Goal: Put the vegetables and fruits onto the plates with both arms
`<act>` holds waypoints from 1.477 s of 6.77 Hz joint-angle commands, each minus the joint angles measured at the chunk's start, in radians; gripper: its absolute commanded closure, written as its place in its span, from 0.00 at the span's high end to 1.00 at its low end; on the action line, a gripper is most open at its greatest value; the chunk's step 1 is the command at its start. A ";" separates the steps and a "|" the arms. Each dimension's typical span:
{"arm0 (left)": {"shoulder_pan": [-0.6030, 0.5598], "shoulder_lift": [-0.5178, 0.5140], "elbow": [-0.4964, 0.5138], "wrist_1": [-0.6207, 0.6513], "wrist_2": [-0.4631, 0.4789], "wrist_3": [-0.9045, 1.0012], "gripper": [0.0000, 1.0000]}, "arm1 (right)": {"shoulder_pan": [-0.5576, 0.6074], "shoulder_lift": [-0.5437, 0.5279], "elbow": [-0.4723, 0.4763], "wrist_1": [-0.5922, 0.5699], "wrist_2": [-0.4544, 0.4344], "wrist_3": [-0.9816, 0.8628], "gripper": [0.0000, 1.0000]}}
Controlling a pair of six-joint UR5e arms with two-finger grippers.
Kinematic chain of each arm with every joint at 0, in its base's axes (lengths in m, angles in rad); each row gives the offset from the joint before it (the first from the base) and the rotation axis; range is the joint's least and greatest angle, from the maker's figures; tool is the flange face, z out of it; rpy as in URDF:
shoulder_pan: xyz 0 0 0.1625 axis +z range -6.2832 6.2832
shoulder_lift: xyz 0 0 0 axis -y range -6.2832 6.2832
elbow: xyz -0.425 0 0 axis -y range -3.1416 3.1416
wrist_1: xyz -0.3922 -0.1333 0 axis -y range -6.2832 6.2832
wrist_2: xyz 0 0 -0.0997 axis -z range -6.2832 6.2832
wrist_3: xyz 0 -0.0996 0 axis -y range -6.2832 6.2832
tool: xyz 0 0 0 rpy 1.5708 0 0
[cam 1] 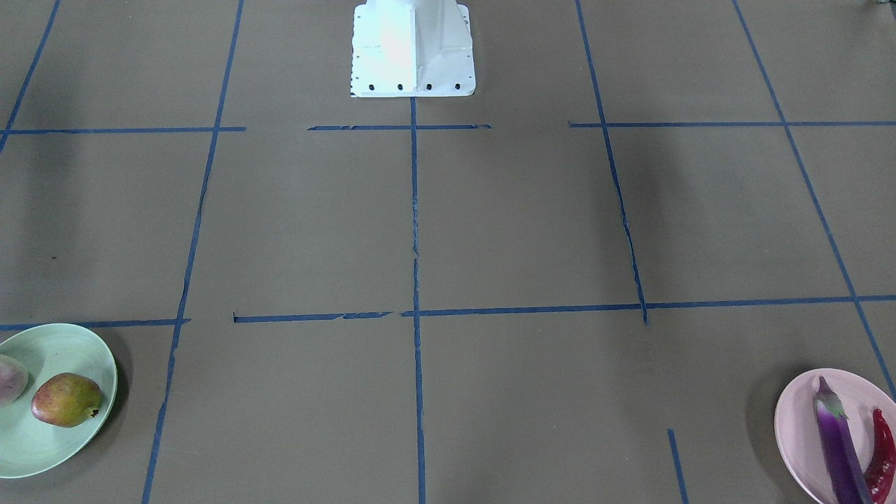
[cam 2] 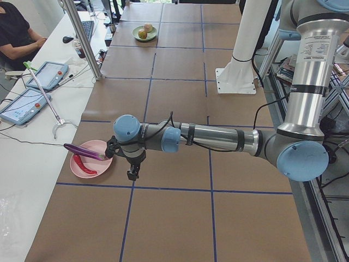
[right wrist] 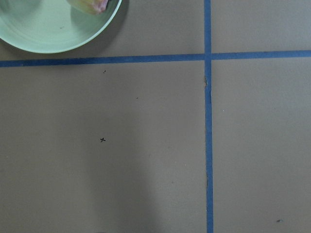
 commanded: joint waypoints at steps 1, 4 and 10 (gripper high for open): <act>-0.004 0.006 -0.012 0.010 0.008 0.001 1.00 | 0.001 -0.021 -0.001 0.002 0.002 -0.009 1.00; 0.005 0.007 -0.018 0.022 0.036 0.004 1.00 | 0.001 -0.056 0.001 0.005 -0.001 -0.038 1.00; -0.009 0.131 -0.106 0.100 0.056 0.084 1.00 | 0.001 -0.075 -0.004 0.066 -0.007 -0.033 1.00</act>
